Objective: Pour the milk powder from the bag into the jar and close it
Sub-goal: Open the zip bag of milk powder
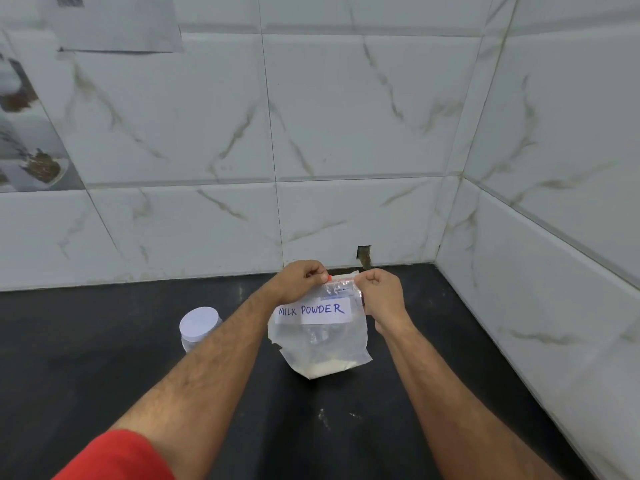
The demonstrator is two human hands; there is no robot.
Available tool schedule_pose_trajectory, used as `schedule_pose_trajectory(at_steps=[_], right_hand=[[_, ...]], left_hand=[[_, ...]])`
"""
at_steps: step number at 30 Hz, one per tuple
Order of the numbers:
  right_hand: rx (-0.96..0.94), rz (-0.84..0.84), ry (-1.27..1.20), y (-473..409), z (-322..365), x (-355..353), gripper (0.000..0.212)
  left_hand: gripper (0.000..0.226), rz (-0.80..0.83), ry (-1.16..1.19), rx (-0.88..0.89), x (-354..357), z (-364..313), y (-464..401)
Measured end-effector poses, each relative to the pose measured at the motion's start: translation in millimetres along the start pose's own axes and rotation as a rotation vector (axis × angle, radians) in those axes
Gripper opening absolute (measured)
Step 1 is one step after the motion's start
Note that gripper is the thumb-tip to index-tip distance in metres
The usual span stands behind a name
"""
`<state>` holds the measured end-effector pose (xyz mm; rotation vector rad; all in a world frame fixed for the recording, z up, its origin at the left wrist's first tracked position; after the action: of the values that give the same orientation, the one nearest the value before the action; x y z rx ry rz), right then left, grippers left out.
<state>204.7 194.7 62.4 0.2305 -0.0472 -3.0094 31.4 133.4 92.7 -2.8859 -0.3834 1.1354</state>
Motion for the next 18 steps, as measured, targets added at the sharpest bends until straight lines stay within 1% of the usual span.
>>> schedule_pose_trajectory(at_steps=[3, 9, 12, 14, 18], right_hand=[[0.032, -0.018, -0.012, -4.5, -0.5, -7.1, 0.015], [0.031, -0.025, -0.075, -16.1, 6.5, -19.5, 0.015], [-0.004, -0.044, -0.074, -20.3, 11.0, -30.6, 0.014], [-0.053, -0.051, -0.085, -21.8, 14.9, -39.0, 0.015], [-0.164, -0.019, -0.069, -19.9, 24.5, -44.5, 0.019]], left_hand=[[0.023, -0.007, -0.050, -0.019, -17.0, 17.2, -1.0], [0.017, -0.054, -0.164, -0.036, -54.6, 32.9, -6.5], [0.013, -0.066, -0.259, -0.011, -73.0, 33.3, -7.5], [0.013, -0.089, -0.273, 0.000, -85.4, 34.1, -6.5], [0.013, -0.191, -0.274, 0.020, -105.0, 38.4, -2.3]])
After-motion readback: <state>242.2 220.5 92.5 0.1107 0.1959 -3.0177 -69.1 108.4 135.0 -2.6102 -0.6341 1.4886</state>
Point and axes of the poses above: each hand's wrist, its own y-axis away from the middle knuckle, its own x-axis out of the palm, z = x × y, the point moved 10 cm from there along -y, towards the middle knuckle, and after that the axes turned 6 degrees about -z, right-handed, at the moved point
